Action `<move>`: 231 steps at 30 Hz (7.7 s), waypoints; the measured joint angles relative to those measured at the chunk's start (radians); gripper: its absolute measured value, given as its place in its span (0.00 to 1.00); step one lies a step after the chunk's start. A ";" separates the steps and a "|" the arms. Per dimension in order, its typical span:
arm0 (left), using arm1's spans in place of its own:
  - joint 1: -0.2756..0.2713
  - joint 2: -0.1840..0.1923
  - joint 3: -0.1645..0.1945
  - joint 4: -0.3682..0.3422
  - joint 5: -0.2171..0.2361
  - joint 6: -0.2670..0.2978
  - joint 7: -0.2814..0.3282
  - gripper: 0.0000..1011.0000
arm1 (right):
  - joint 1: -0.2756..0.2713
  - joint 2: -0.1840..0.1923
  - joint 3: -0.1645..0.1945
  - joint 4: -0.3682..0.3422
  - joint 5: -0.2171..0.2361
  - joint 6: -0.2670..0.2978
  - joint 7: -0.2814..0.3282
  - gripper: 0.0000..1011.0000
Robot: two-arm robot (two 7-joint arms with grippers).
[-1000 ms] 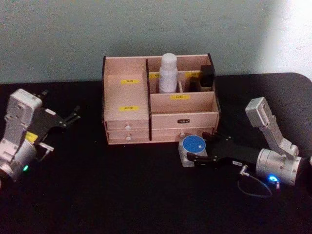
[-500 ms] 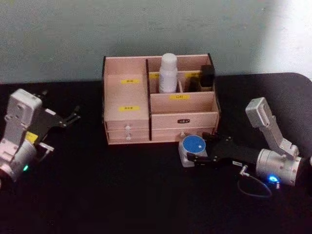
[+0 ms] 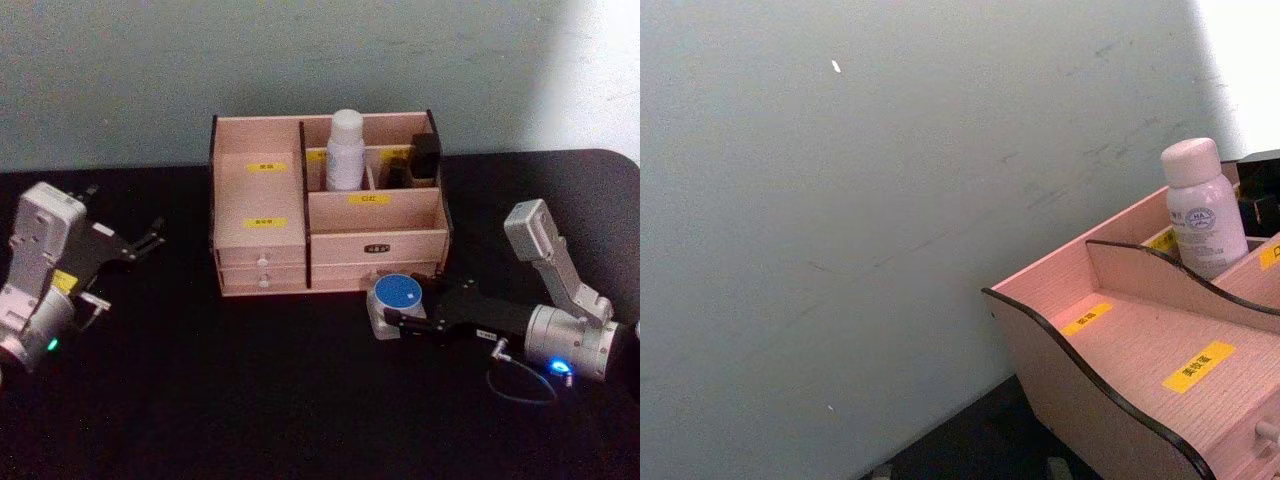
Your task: Pick up the facial cleanser and watermelon frost from the table and place them into the tiered storage box.
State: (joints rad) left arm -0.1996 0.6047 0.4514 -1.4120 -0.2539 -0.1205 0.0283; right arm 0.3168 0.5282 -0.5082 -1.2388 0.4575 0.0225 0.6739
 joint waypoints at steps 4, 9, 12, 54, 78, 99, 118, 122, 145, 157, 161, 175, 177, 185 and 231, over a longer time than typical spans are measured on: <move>0.000 0.000 0.000 0.000 0.000 0.000 0.000 0.99 | 0.000 0.000 0.000 0.000 0.000 0.000 0.000 0.75; 0.000 0.000 0.000 0.000 0.000 0.000 0.000 0.99 | 0.000 0.000 0.000 0.000 -0.001 0.000 0.000 0.72; 0.000 0.000 0.000 0.000 0.000 0.000 0.000 0.99 | 0.000 0.000 0.000 0.000 -0.001 0.000 0.000 0.71; 0.000 0.000 0.000 0.000 0.000 0.000 0.000 0.99 | -0.008 0.019 -0.004 -0.019 -0.005 -0.055 0.042 0.71; 0.000 0.000 0.000 0.000 0.000 0.000 0.000 0.99 | -0.001 0.043 -0.006 -0.070 0.014 -0.065 0.071 0.71; 0.000 0.000 0.000 0.000 0.000 0.000 0.000 0.99 | 0.078 0.017 -0.051 -0.063 0.014 -0.080 0.113 0.71; 0.000 0.000 0.000 0.000 0.000 0.000 0.000 0.99 | 0.180 -0.044 -0.093 -0.017 0.003 -0.104 0.137 0.71; 0.000 0.000 0.000 0.000 0.000 0.000 0.000 0.99 | 0.197 -0.058 -0.098 -0.005 0.003 -0.104 0.131 0.71; 0.000 0.000 0.000 0.000 0.000 0.000 0.000 0.99 | 0.310 -0.172 -0.135 0.138 -0.022 -0.083 0.106 0.71; 0.000 0.000 0.000 0.000 0.000 0.000 0.000 0.99 | 0.360 -0.229 -0.142 0.225 -0.036 -0.091 0.108 0.71; 0.000 0.000 0.000 0.000 0.000 0.000 0.000 0.99 | 0.373 -0.245 -0.142 0.251 -0.040 -0.095 0.110 0.71; 0.000 0.000 0.000 0.000 0.000 0.000 0.000 0.99 | 0.424 -0.305 -0.141 0.364 -0.066 -0.116 0.109 0.71; 0.000 0.000 0.000 0.000 0.000 0.000 0.000 0.99 | 0.432 -0.316 -0.139 0.385 -0.070 -0.119 0.109 0.71; 0.000 0.000 0.000 0.000 0.000 0.000 0.000 0.99 | 0.459 -0.352 -0.129 0.462 -0.079 -0.127 0.115 0.71; 0.000 0.000 0.000 0.000 0.000 0.000 0.000 0.99 | 0.479 -0.388 -0.108 0.539 -0.099 -0.130 0.127 0.85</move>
State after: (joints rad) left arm -0.1995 0.6047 0.4514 -1.4120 -0.2539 -0.1205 0.0282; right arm 0.7961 0.1401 -0.6160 -0.6993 0.3588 -0.1071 0.8004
